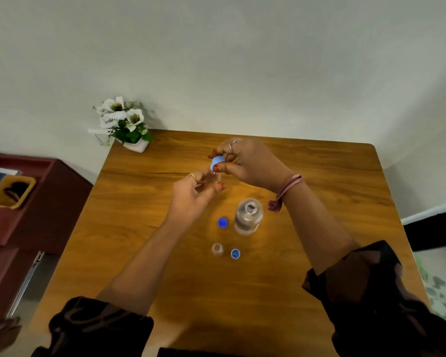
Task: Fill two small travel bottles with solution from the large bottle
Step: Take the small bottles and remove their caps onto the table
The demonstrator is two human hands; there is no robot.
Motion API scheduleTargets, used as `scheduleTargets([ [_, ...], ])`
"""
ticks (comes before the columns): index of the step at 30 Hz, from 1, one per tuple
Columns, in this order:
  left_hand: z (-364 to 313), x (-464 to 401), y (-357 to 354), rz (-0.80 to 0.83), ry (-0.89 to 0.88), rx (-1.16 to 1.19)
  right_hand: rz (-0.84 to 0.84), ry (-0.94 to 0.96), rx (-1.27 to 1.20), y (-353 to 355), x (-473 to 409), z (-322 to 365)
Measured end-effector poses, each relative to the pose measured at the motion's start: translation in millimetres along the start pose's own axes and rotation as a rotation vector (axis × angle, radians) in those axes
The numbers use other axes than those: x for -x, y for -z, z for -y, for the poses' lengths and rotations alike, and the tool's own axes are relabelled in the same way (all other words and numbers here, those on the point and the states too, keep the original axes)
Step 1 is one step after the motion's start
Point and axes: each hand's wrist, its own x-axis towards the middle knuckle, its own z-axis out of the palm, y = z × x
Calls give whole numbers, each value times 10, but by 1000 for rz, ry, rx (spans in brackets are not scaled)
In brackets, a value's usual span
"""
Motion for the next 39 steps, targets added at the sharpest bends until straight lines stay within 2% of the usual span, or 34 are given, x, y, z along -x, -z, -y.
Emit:
scheduleTargets([
  [4, 38, 228, 214, 21, 13, 29, 127, 48, 4, -40, 41, 275],
  [7, 40, 359, 335, -6, 24, 39, 206, 2, -7, -41, 61, 431],
  [11, 16, 514, 421, 1, 30, 29, 122, -54, 185, -152, 90, 609],
  [16, 44, 686, 470, -16, 50, 32, 245, -8, 88, -132, 208, 808],
  [18, 48, 742, 474, -20, 61, 25, 230, -64, 101, -173, 246, 863],
  [21, 21, 844, 475, -1, 51, 25, 194, -75, 246, -257, 300, 913],
  [24, 30, 921, 479, 5, 63, 53, 247, -45, 155, -233, 396, 968],
  [26, 42, 961, 469, 5, 78, 42, 242, -97, 134, -245, 444, 993],
  [29, 36, 1014, 433, 9, 95, 20, 189, -145, 311, -349, 473, 1014],
  [31, 30, 1057, 413, 26, 92, 10, 201, -100, 364, -372, 514, 1020],
  [35, 24, 1127, 375, 66, 61, 30, 279, 34, 242, -219, 642, 1025],
  [39, 4, 1150, 305, 165, 93, 28, 306, 86, 260, -151, 729, 946],
])
